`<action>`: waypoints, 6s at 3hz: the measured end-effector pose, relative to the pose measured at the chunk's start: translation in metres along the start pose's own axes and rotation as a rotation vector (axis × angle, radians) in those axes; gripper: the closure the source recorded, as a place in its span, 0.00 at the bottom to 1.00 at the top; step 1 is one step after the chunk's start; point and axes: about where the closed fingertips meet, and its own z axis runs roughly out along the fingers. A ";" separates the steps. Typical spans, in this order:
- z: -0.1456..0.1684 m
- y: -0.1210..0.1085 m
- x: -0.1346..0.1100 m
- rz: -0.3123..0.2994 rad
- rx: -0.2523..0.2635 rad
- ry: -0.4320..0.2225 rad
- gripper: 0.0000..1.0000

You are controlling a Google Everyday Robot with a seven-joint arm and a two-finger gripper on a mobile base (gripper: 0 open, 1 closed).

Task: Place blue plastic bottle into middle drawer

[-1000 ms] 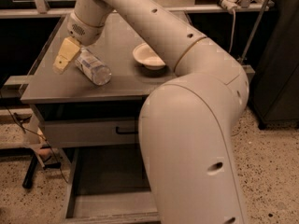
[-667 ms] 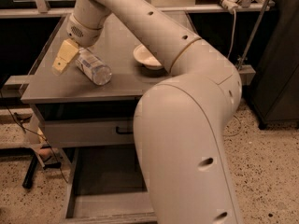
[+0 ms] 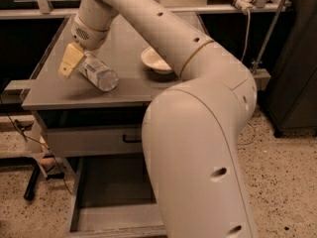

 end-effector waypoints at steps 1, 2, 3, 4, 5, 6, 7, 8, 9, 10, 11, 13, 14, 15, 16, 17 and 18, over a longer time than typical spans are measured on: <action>0.000 0.000 0.000 0.000 0.000 0.000 0.41; 0.000 0.000 0.000 0.000 0.000 0.000 0.66; 0.000 0.000 0.000 0.000 0.000 0.000 0.89; 0.000 0.000 0.000 0.000 0.000 0.000 1.00; -0.003 0.004 0.010 0.001 0.011 0.010 1.00; -0.018 0.022 0.030 0.052 0.026 0.002 1.00; -0.026 0.062 0.059 0.125 0.027 0.010 1.00; -0.032 0.103 0.087 0.196 0.029 0.038 1.00; -0.037 0.135 0.108 0.261 0.031 0.060 1.00; -0.049 0.165 0.126 0.328 0.049 0.082 1.00; -0.058 0.189 0.143 0.397 0.053 0.100 1.00; -0.064 0.188 0.145 0.394 0.081 0.098 1.00; -0.044 0.203 0.166 0.462 0.054 0.077 1.00; -0.006 0.211 0.211 0.579 0.033 0.064 1.00; 0.031 0.202 0.246 0.632 0.023 0.076 1.00; 0.075 0.188 0.280 0.706 -0.006 0.095 1.00; 0.121 0.178 0.317 0.783 -0.044 0.128 1.00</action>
Offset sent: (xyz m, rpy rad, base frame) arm 0.0000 0.0000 0.0000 0.0000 0.0000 0.0000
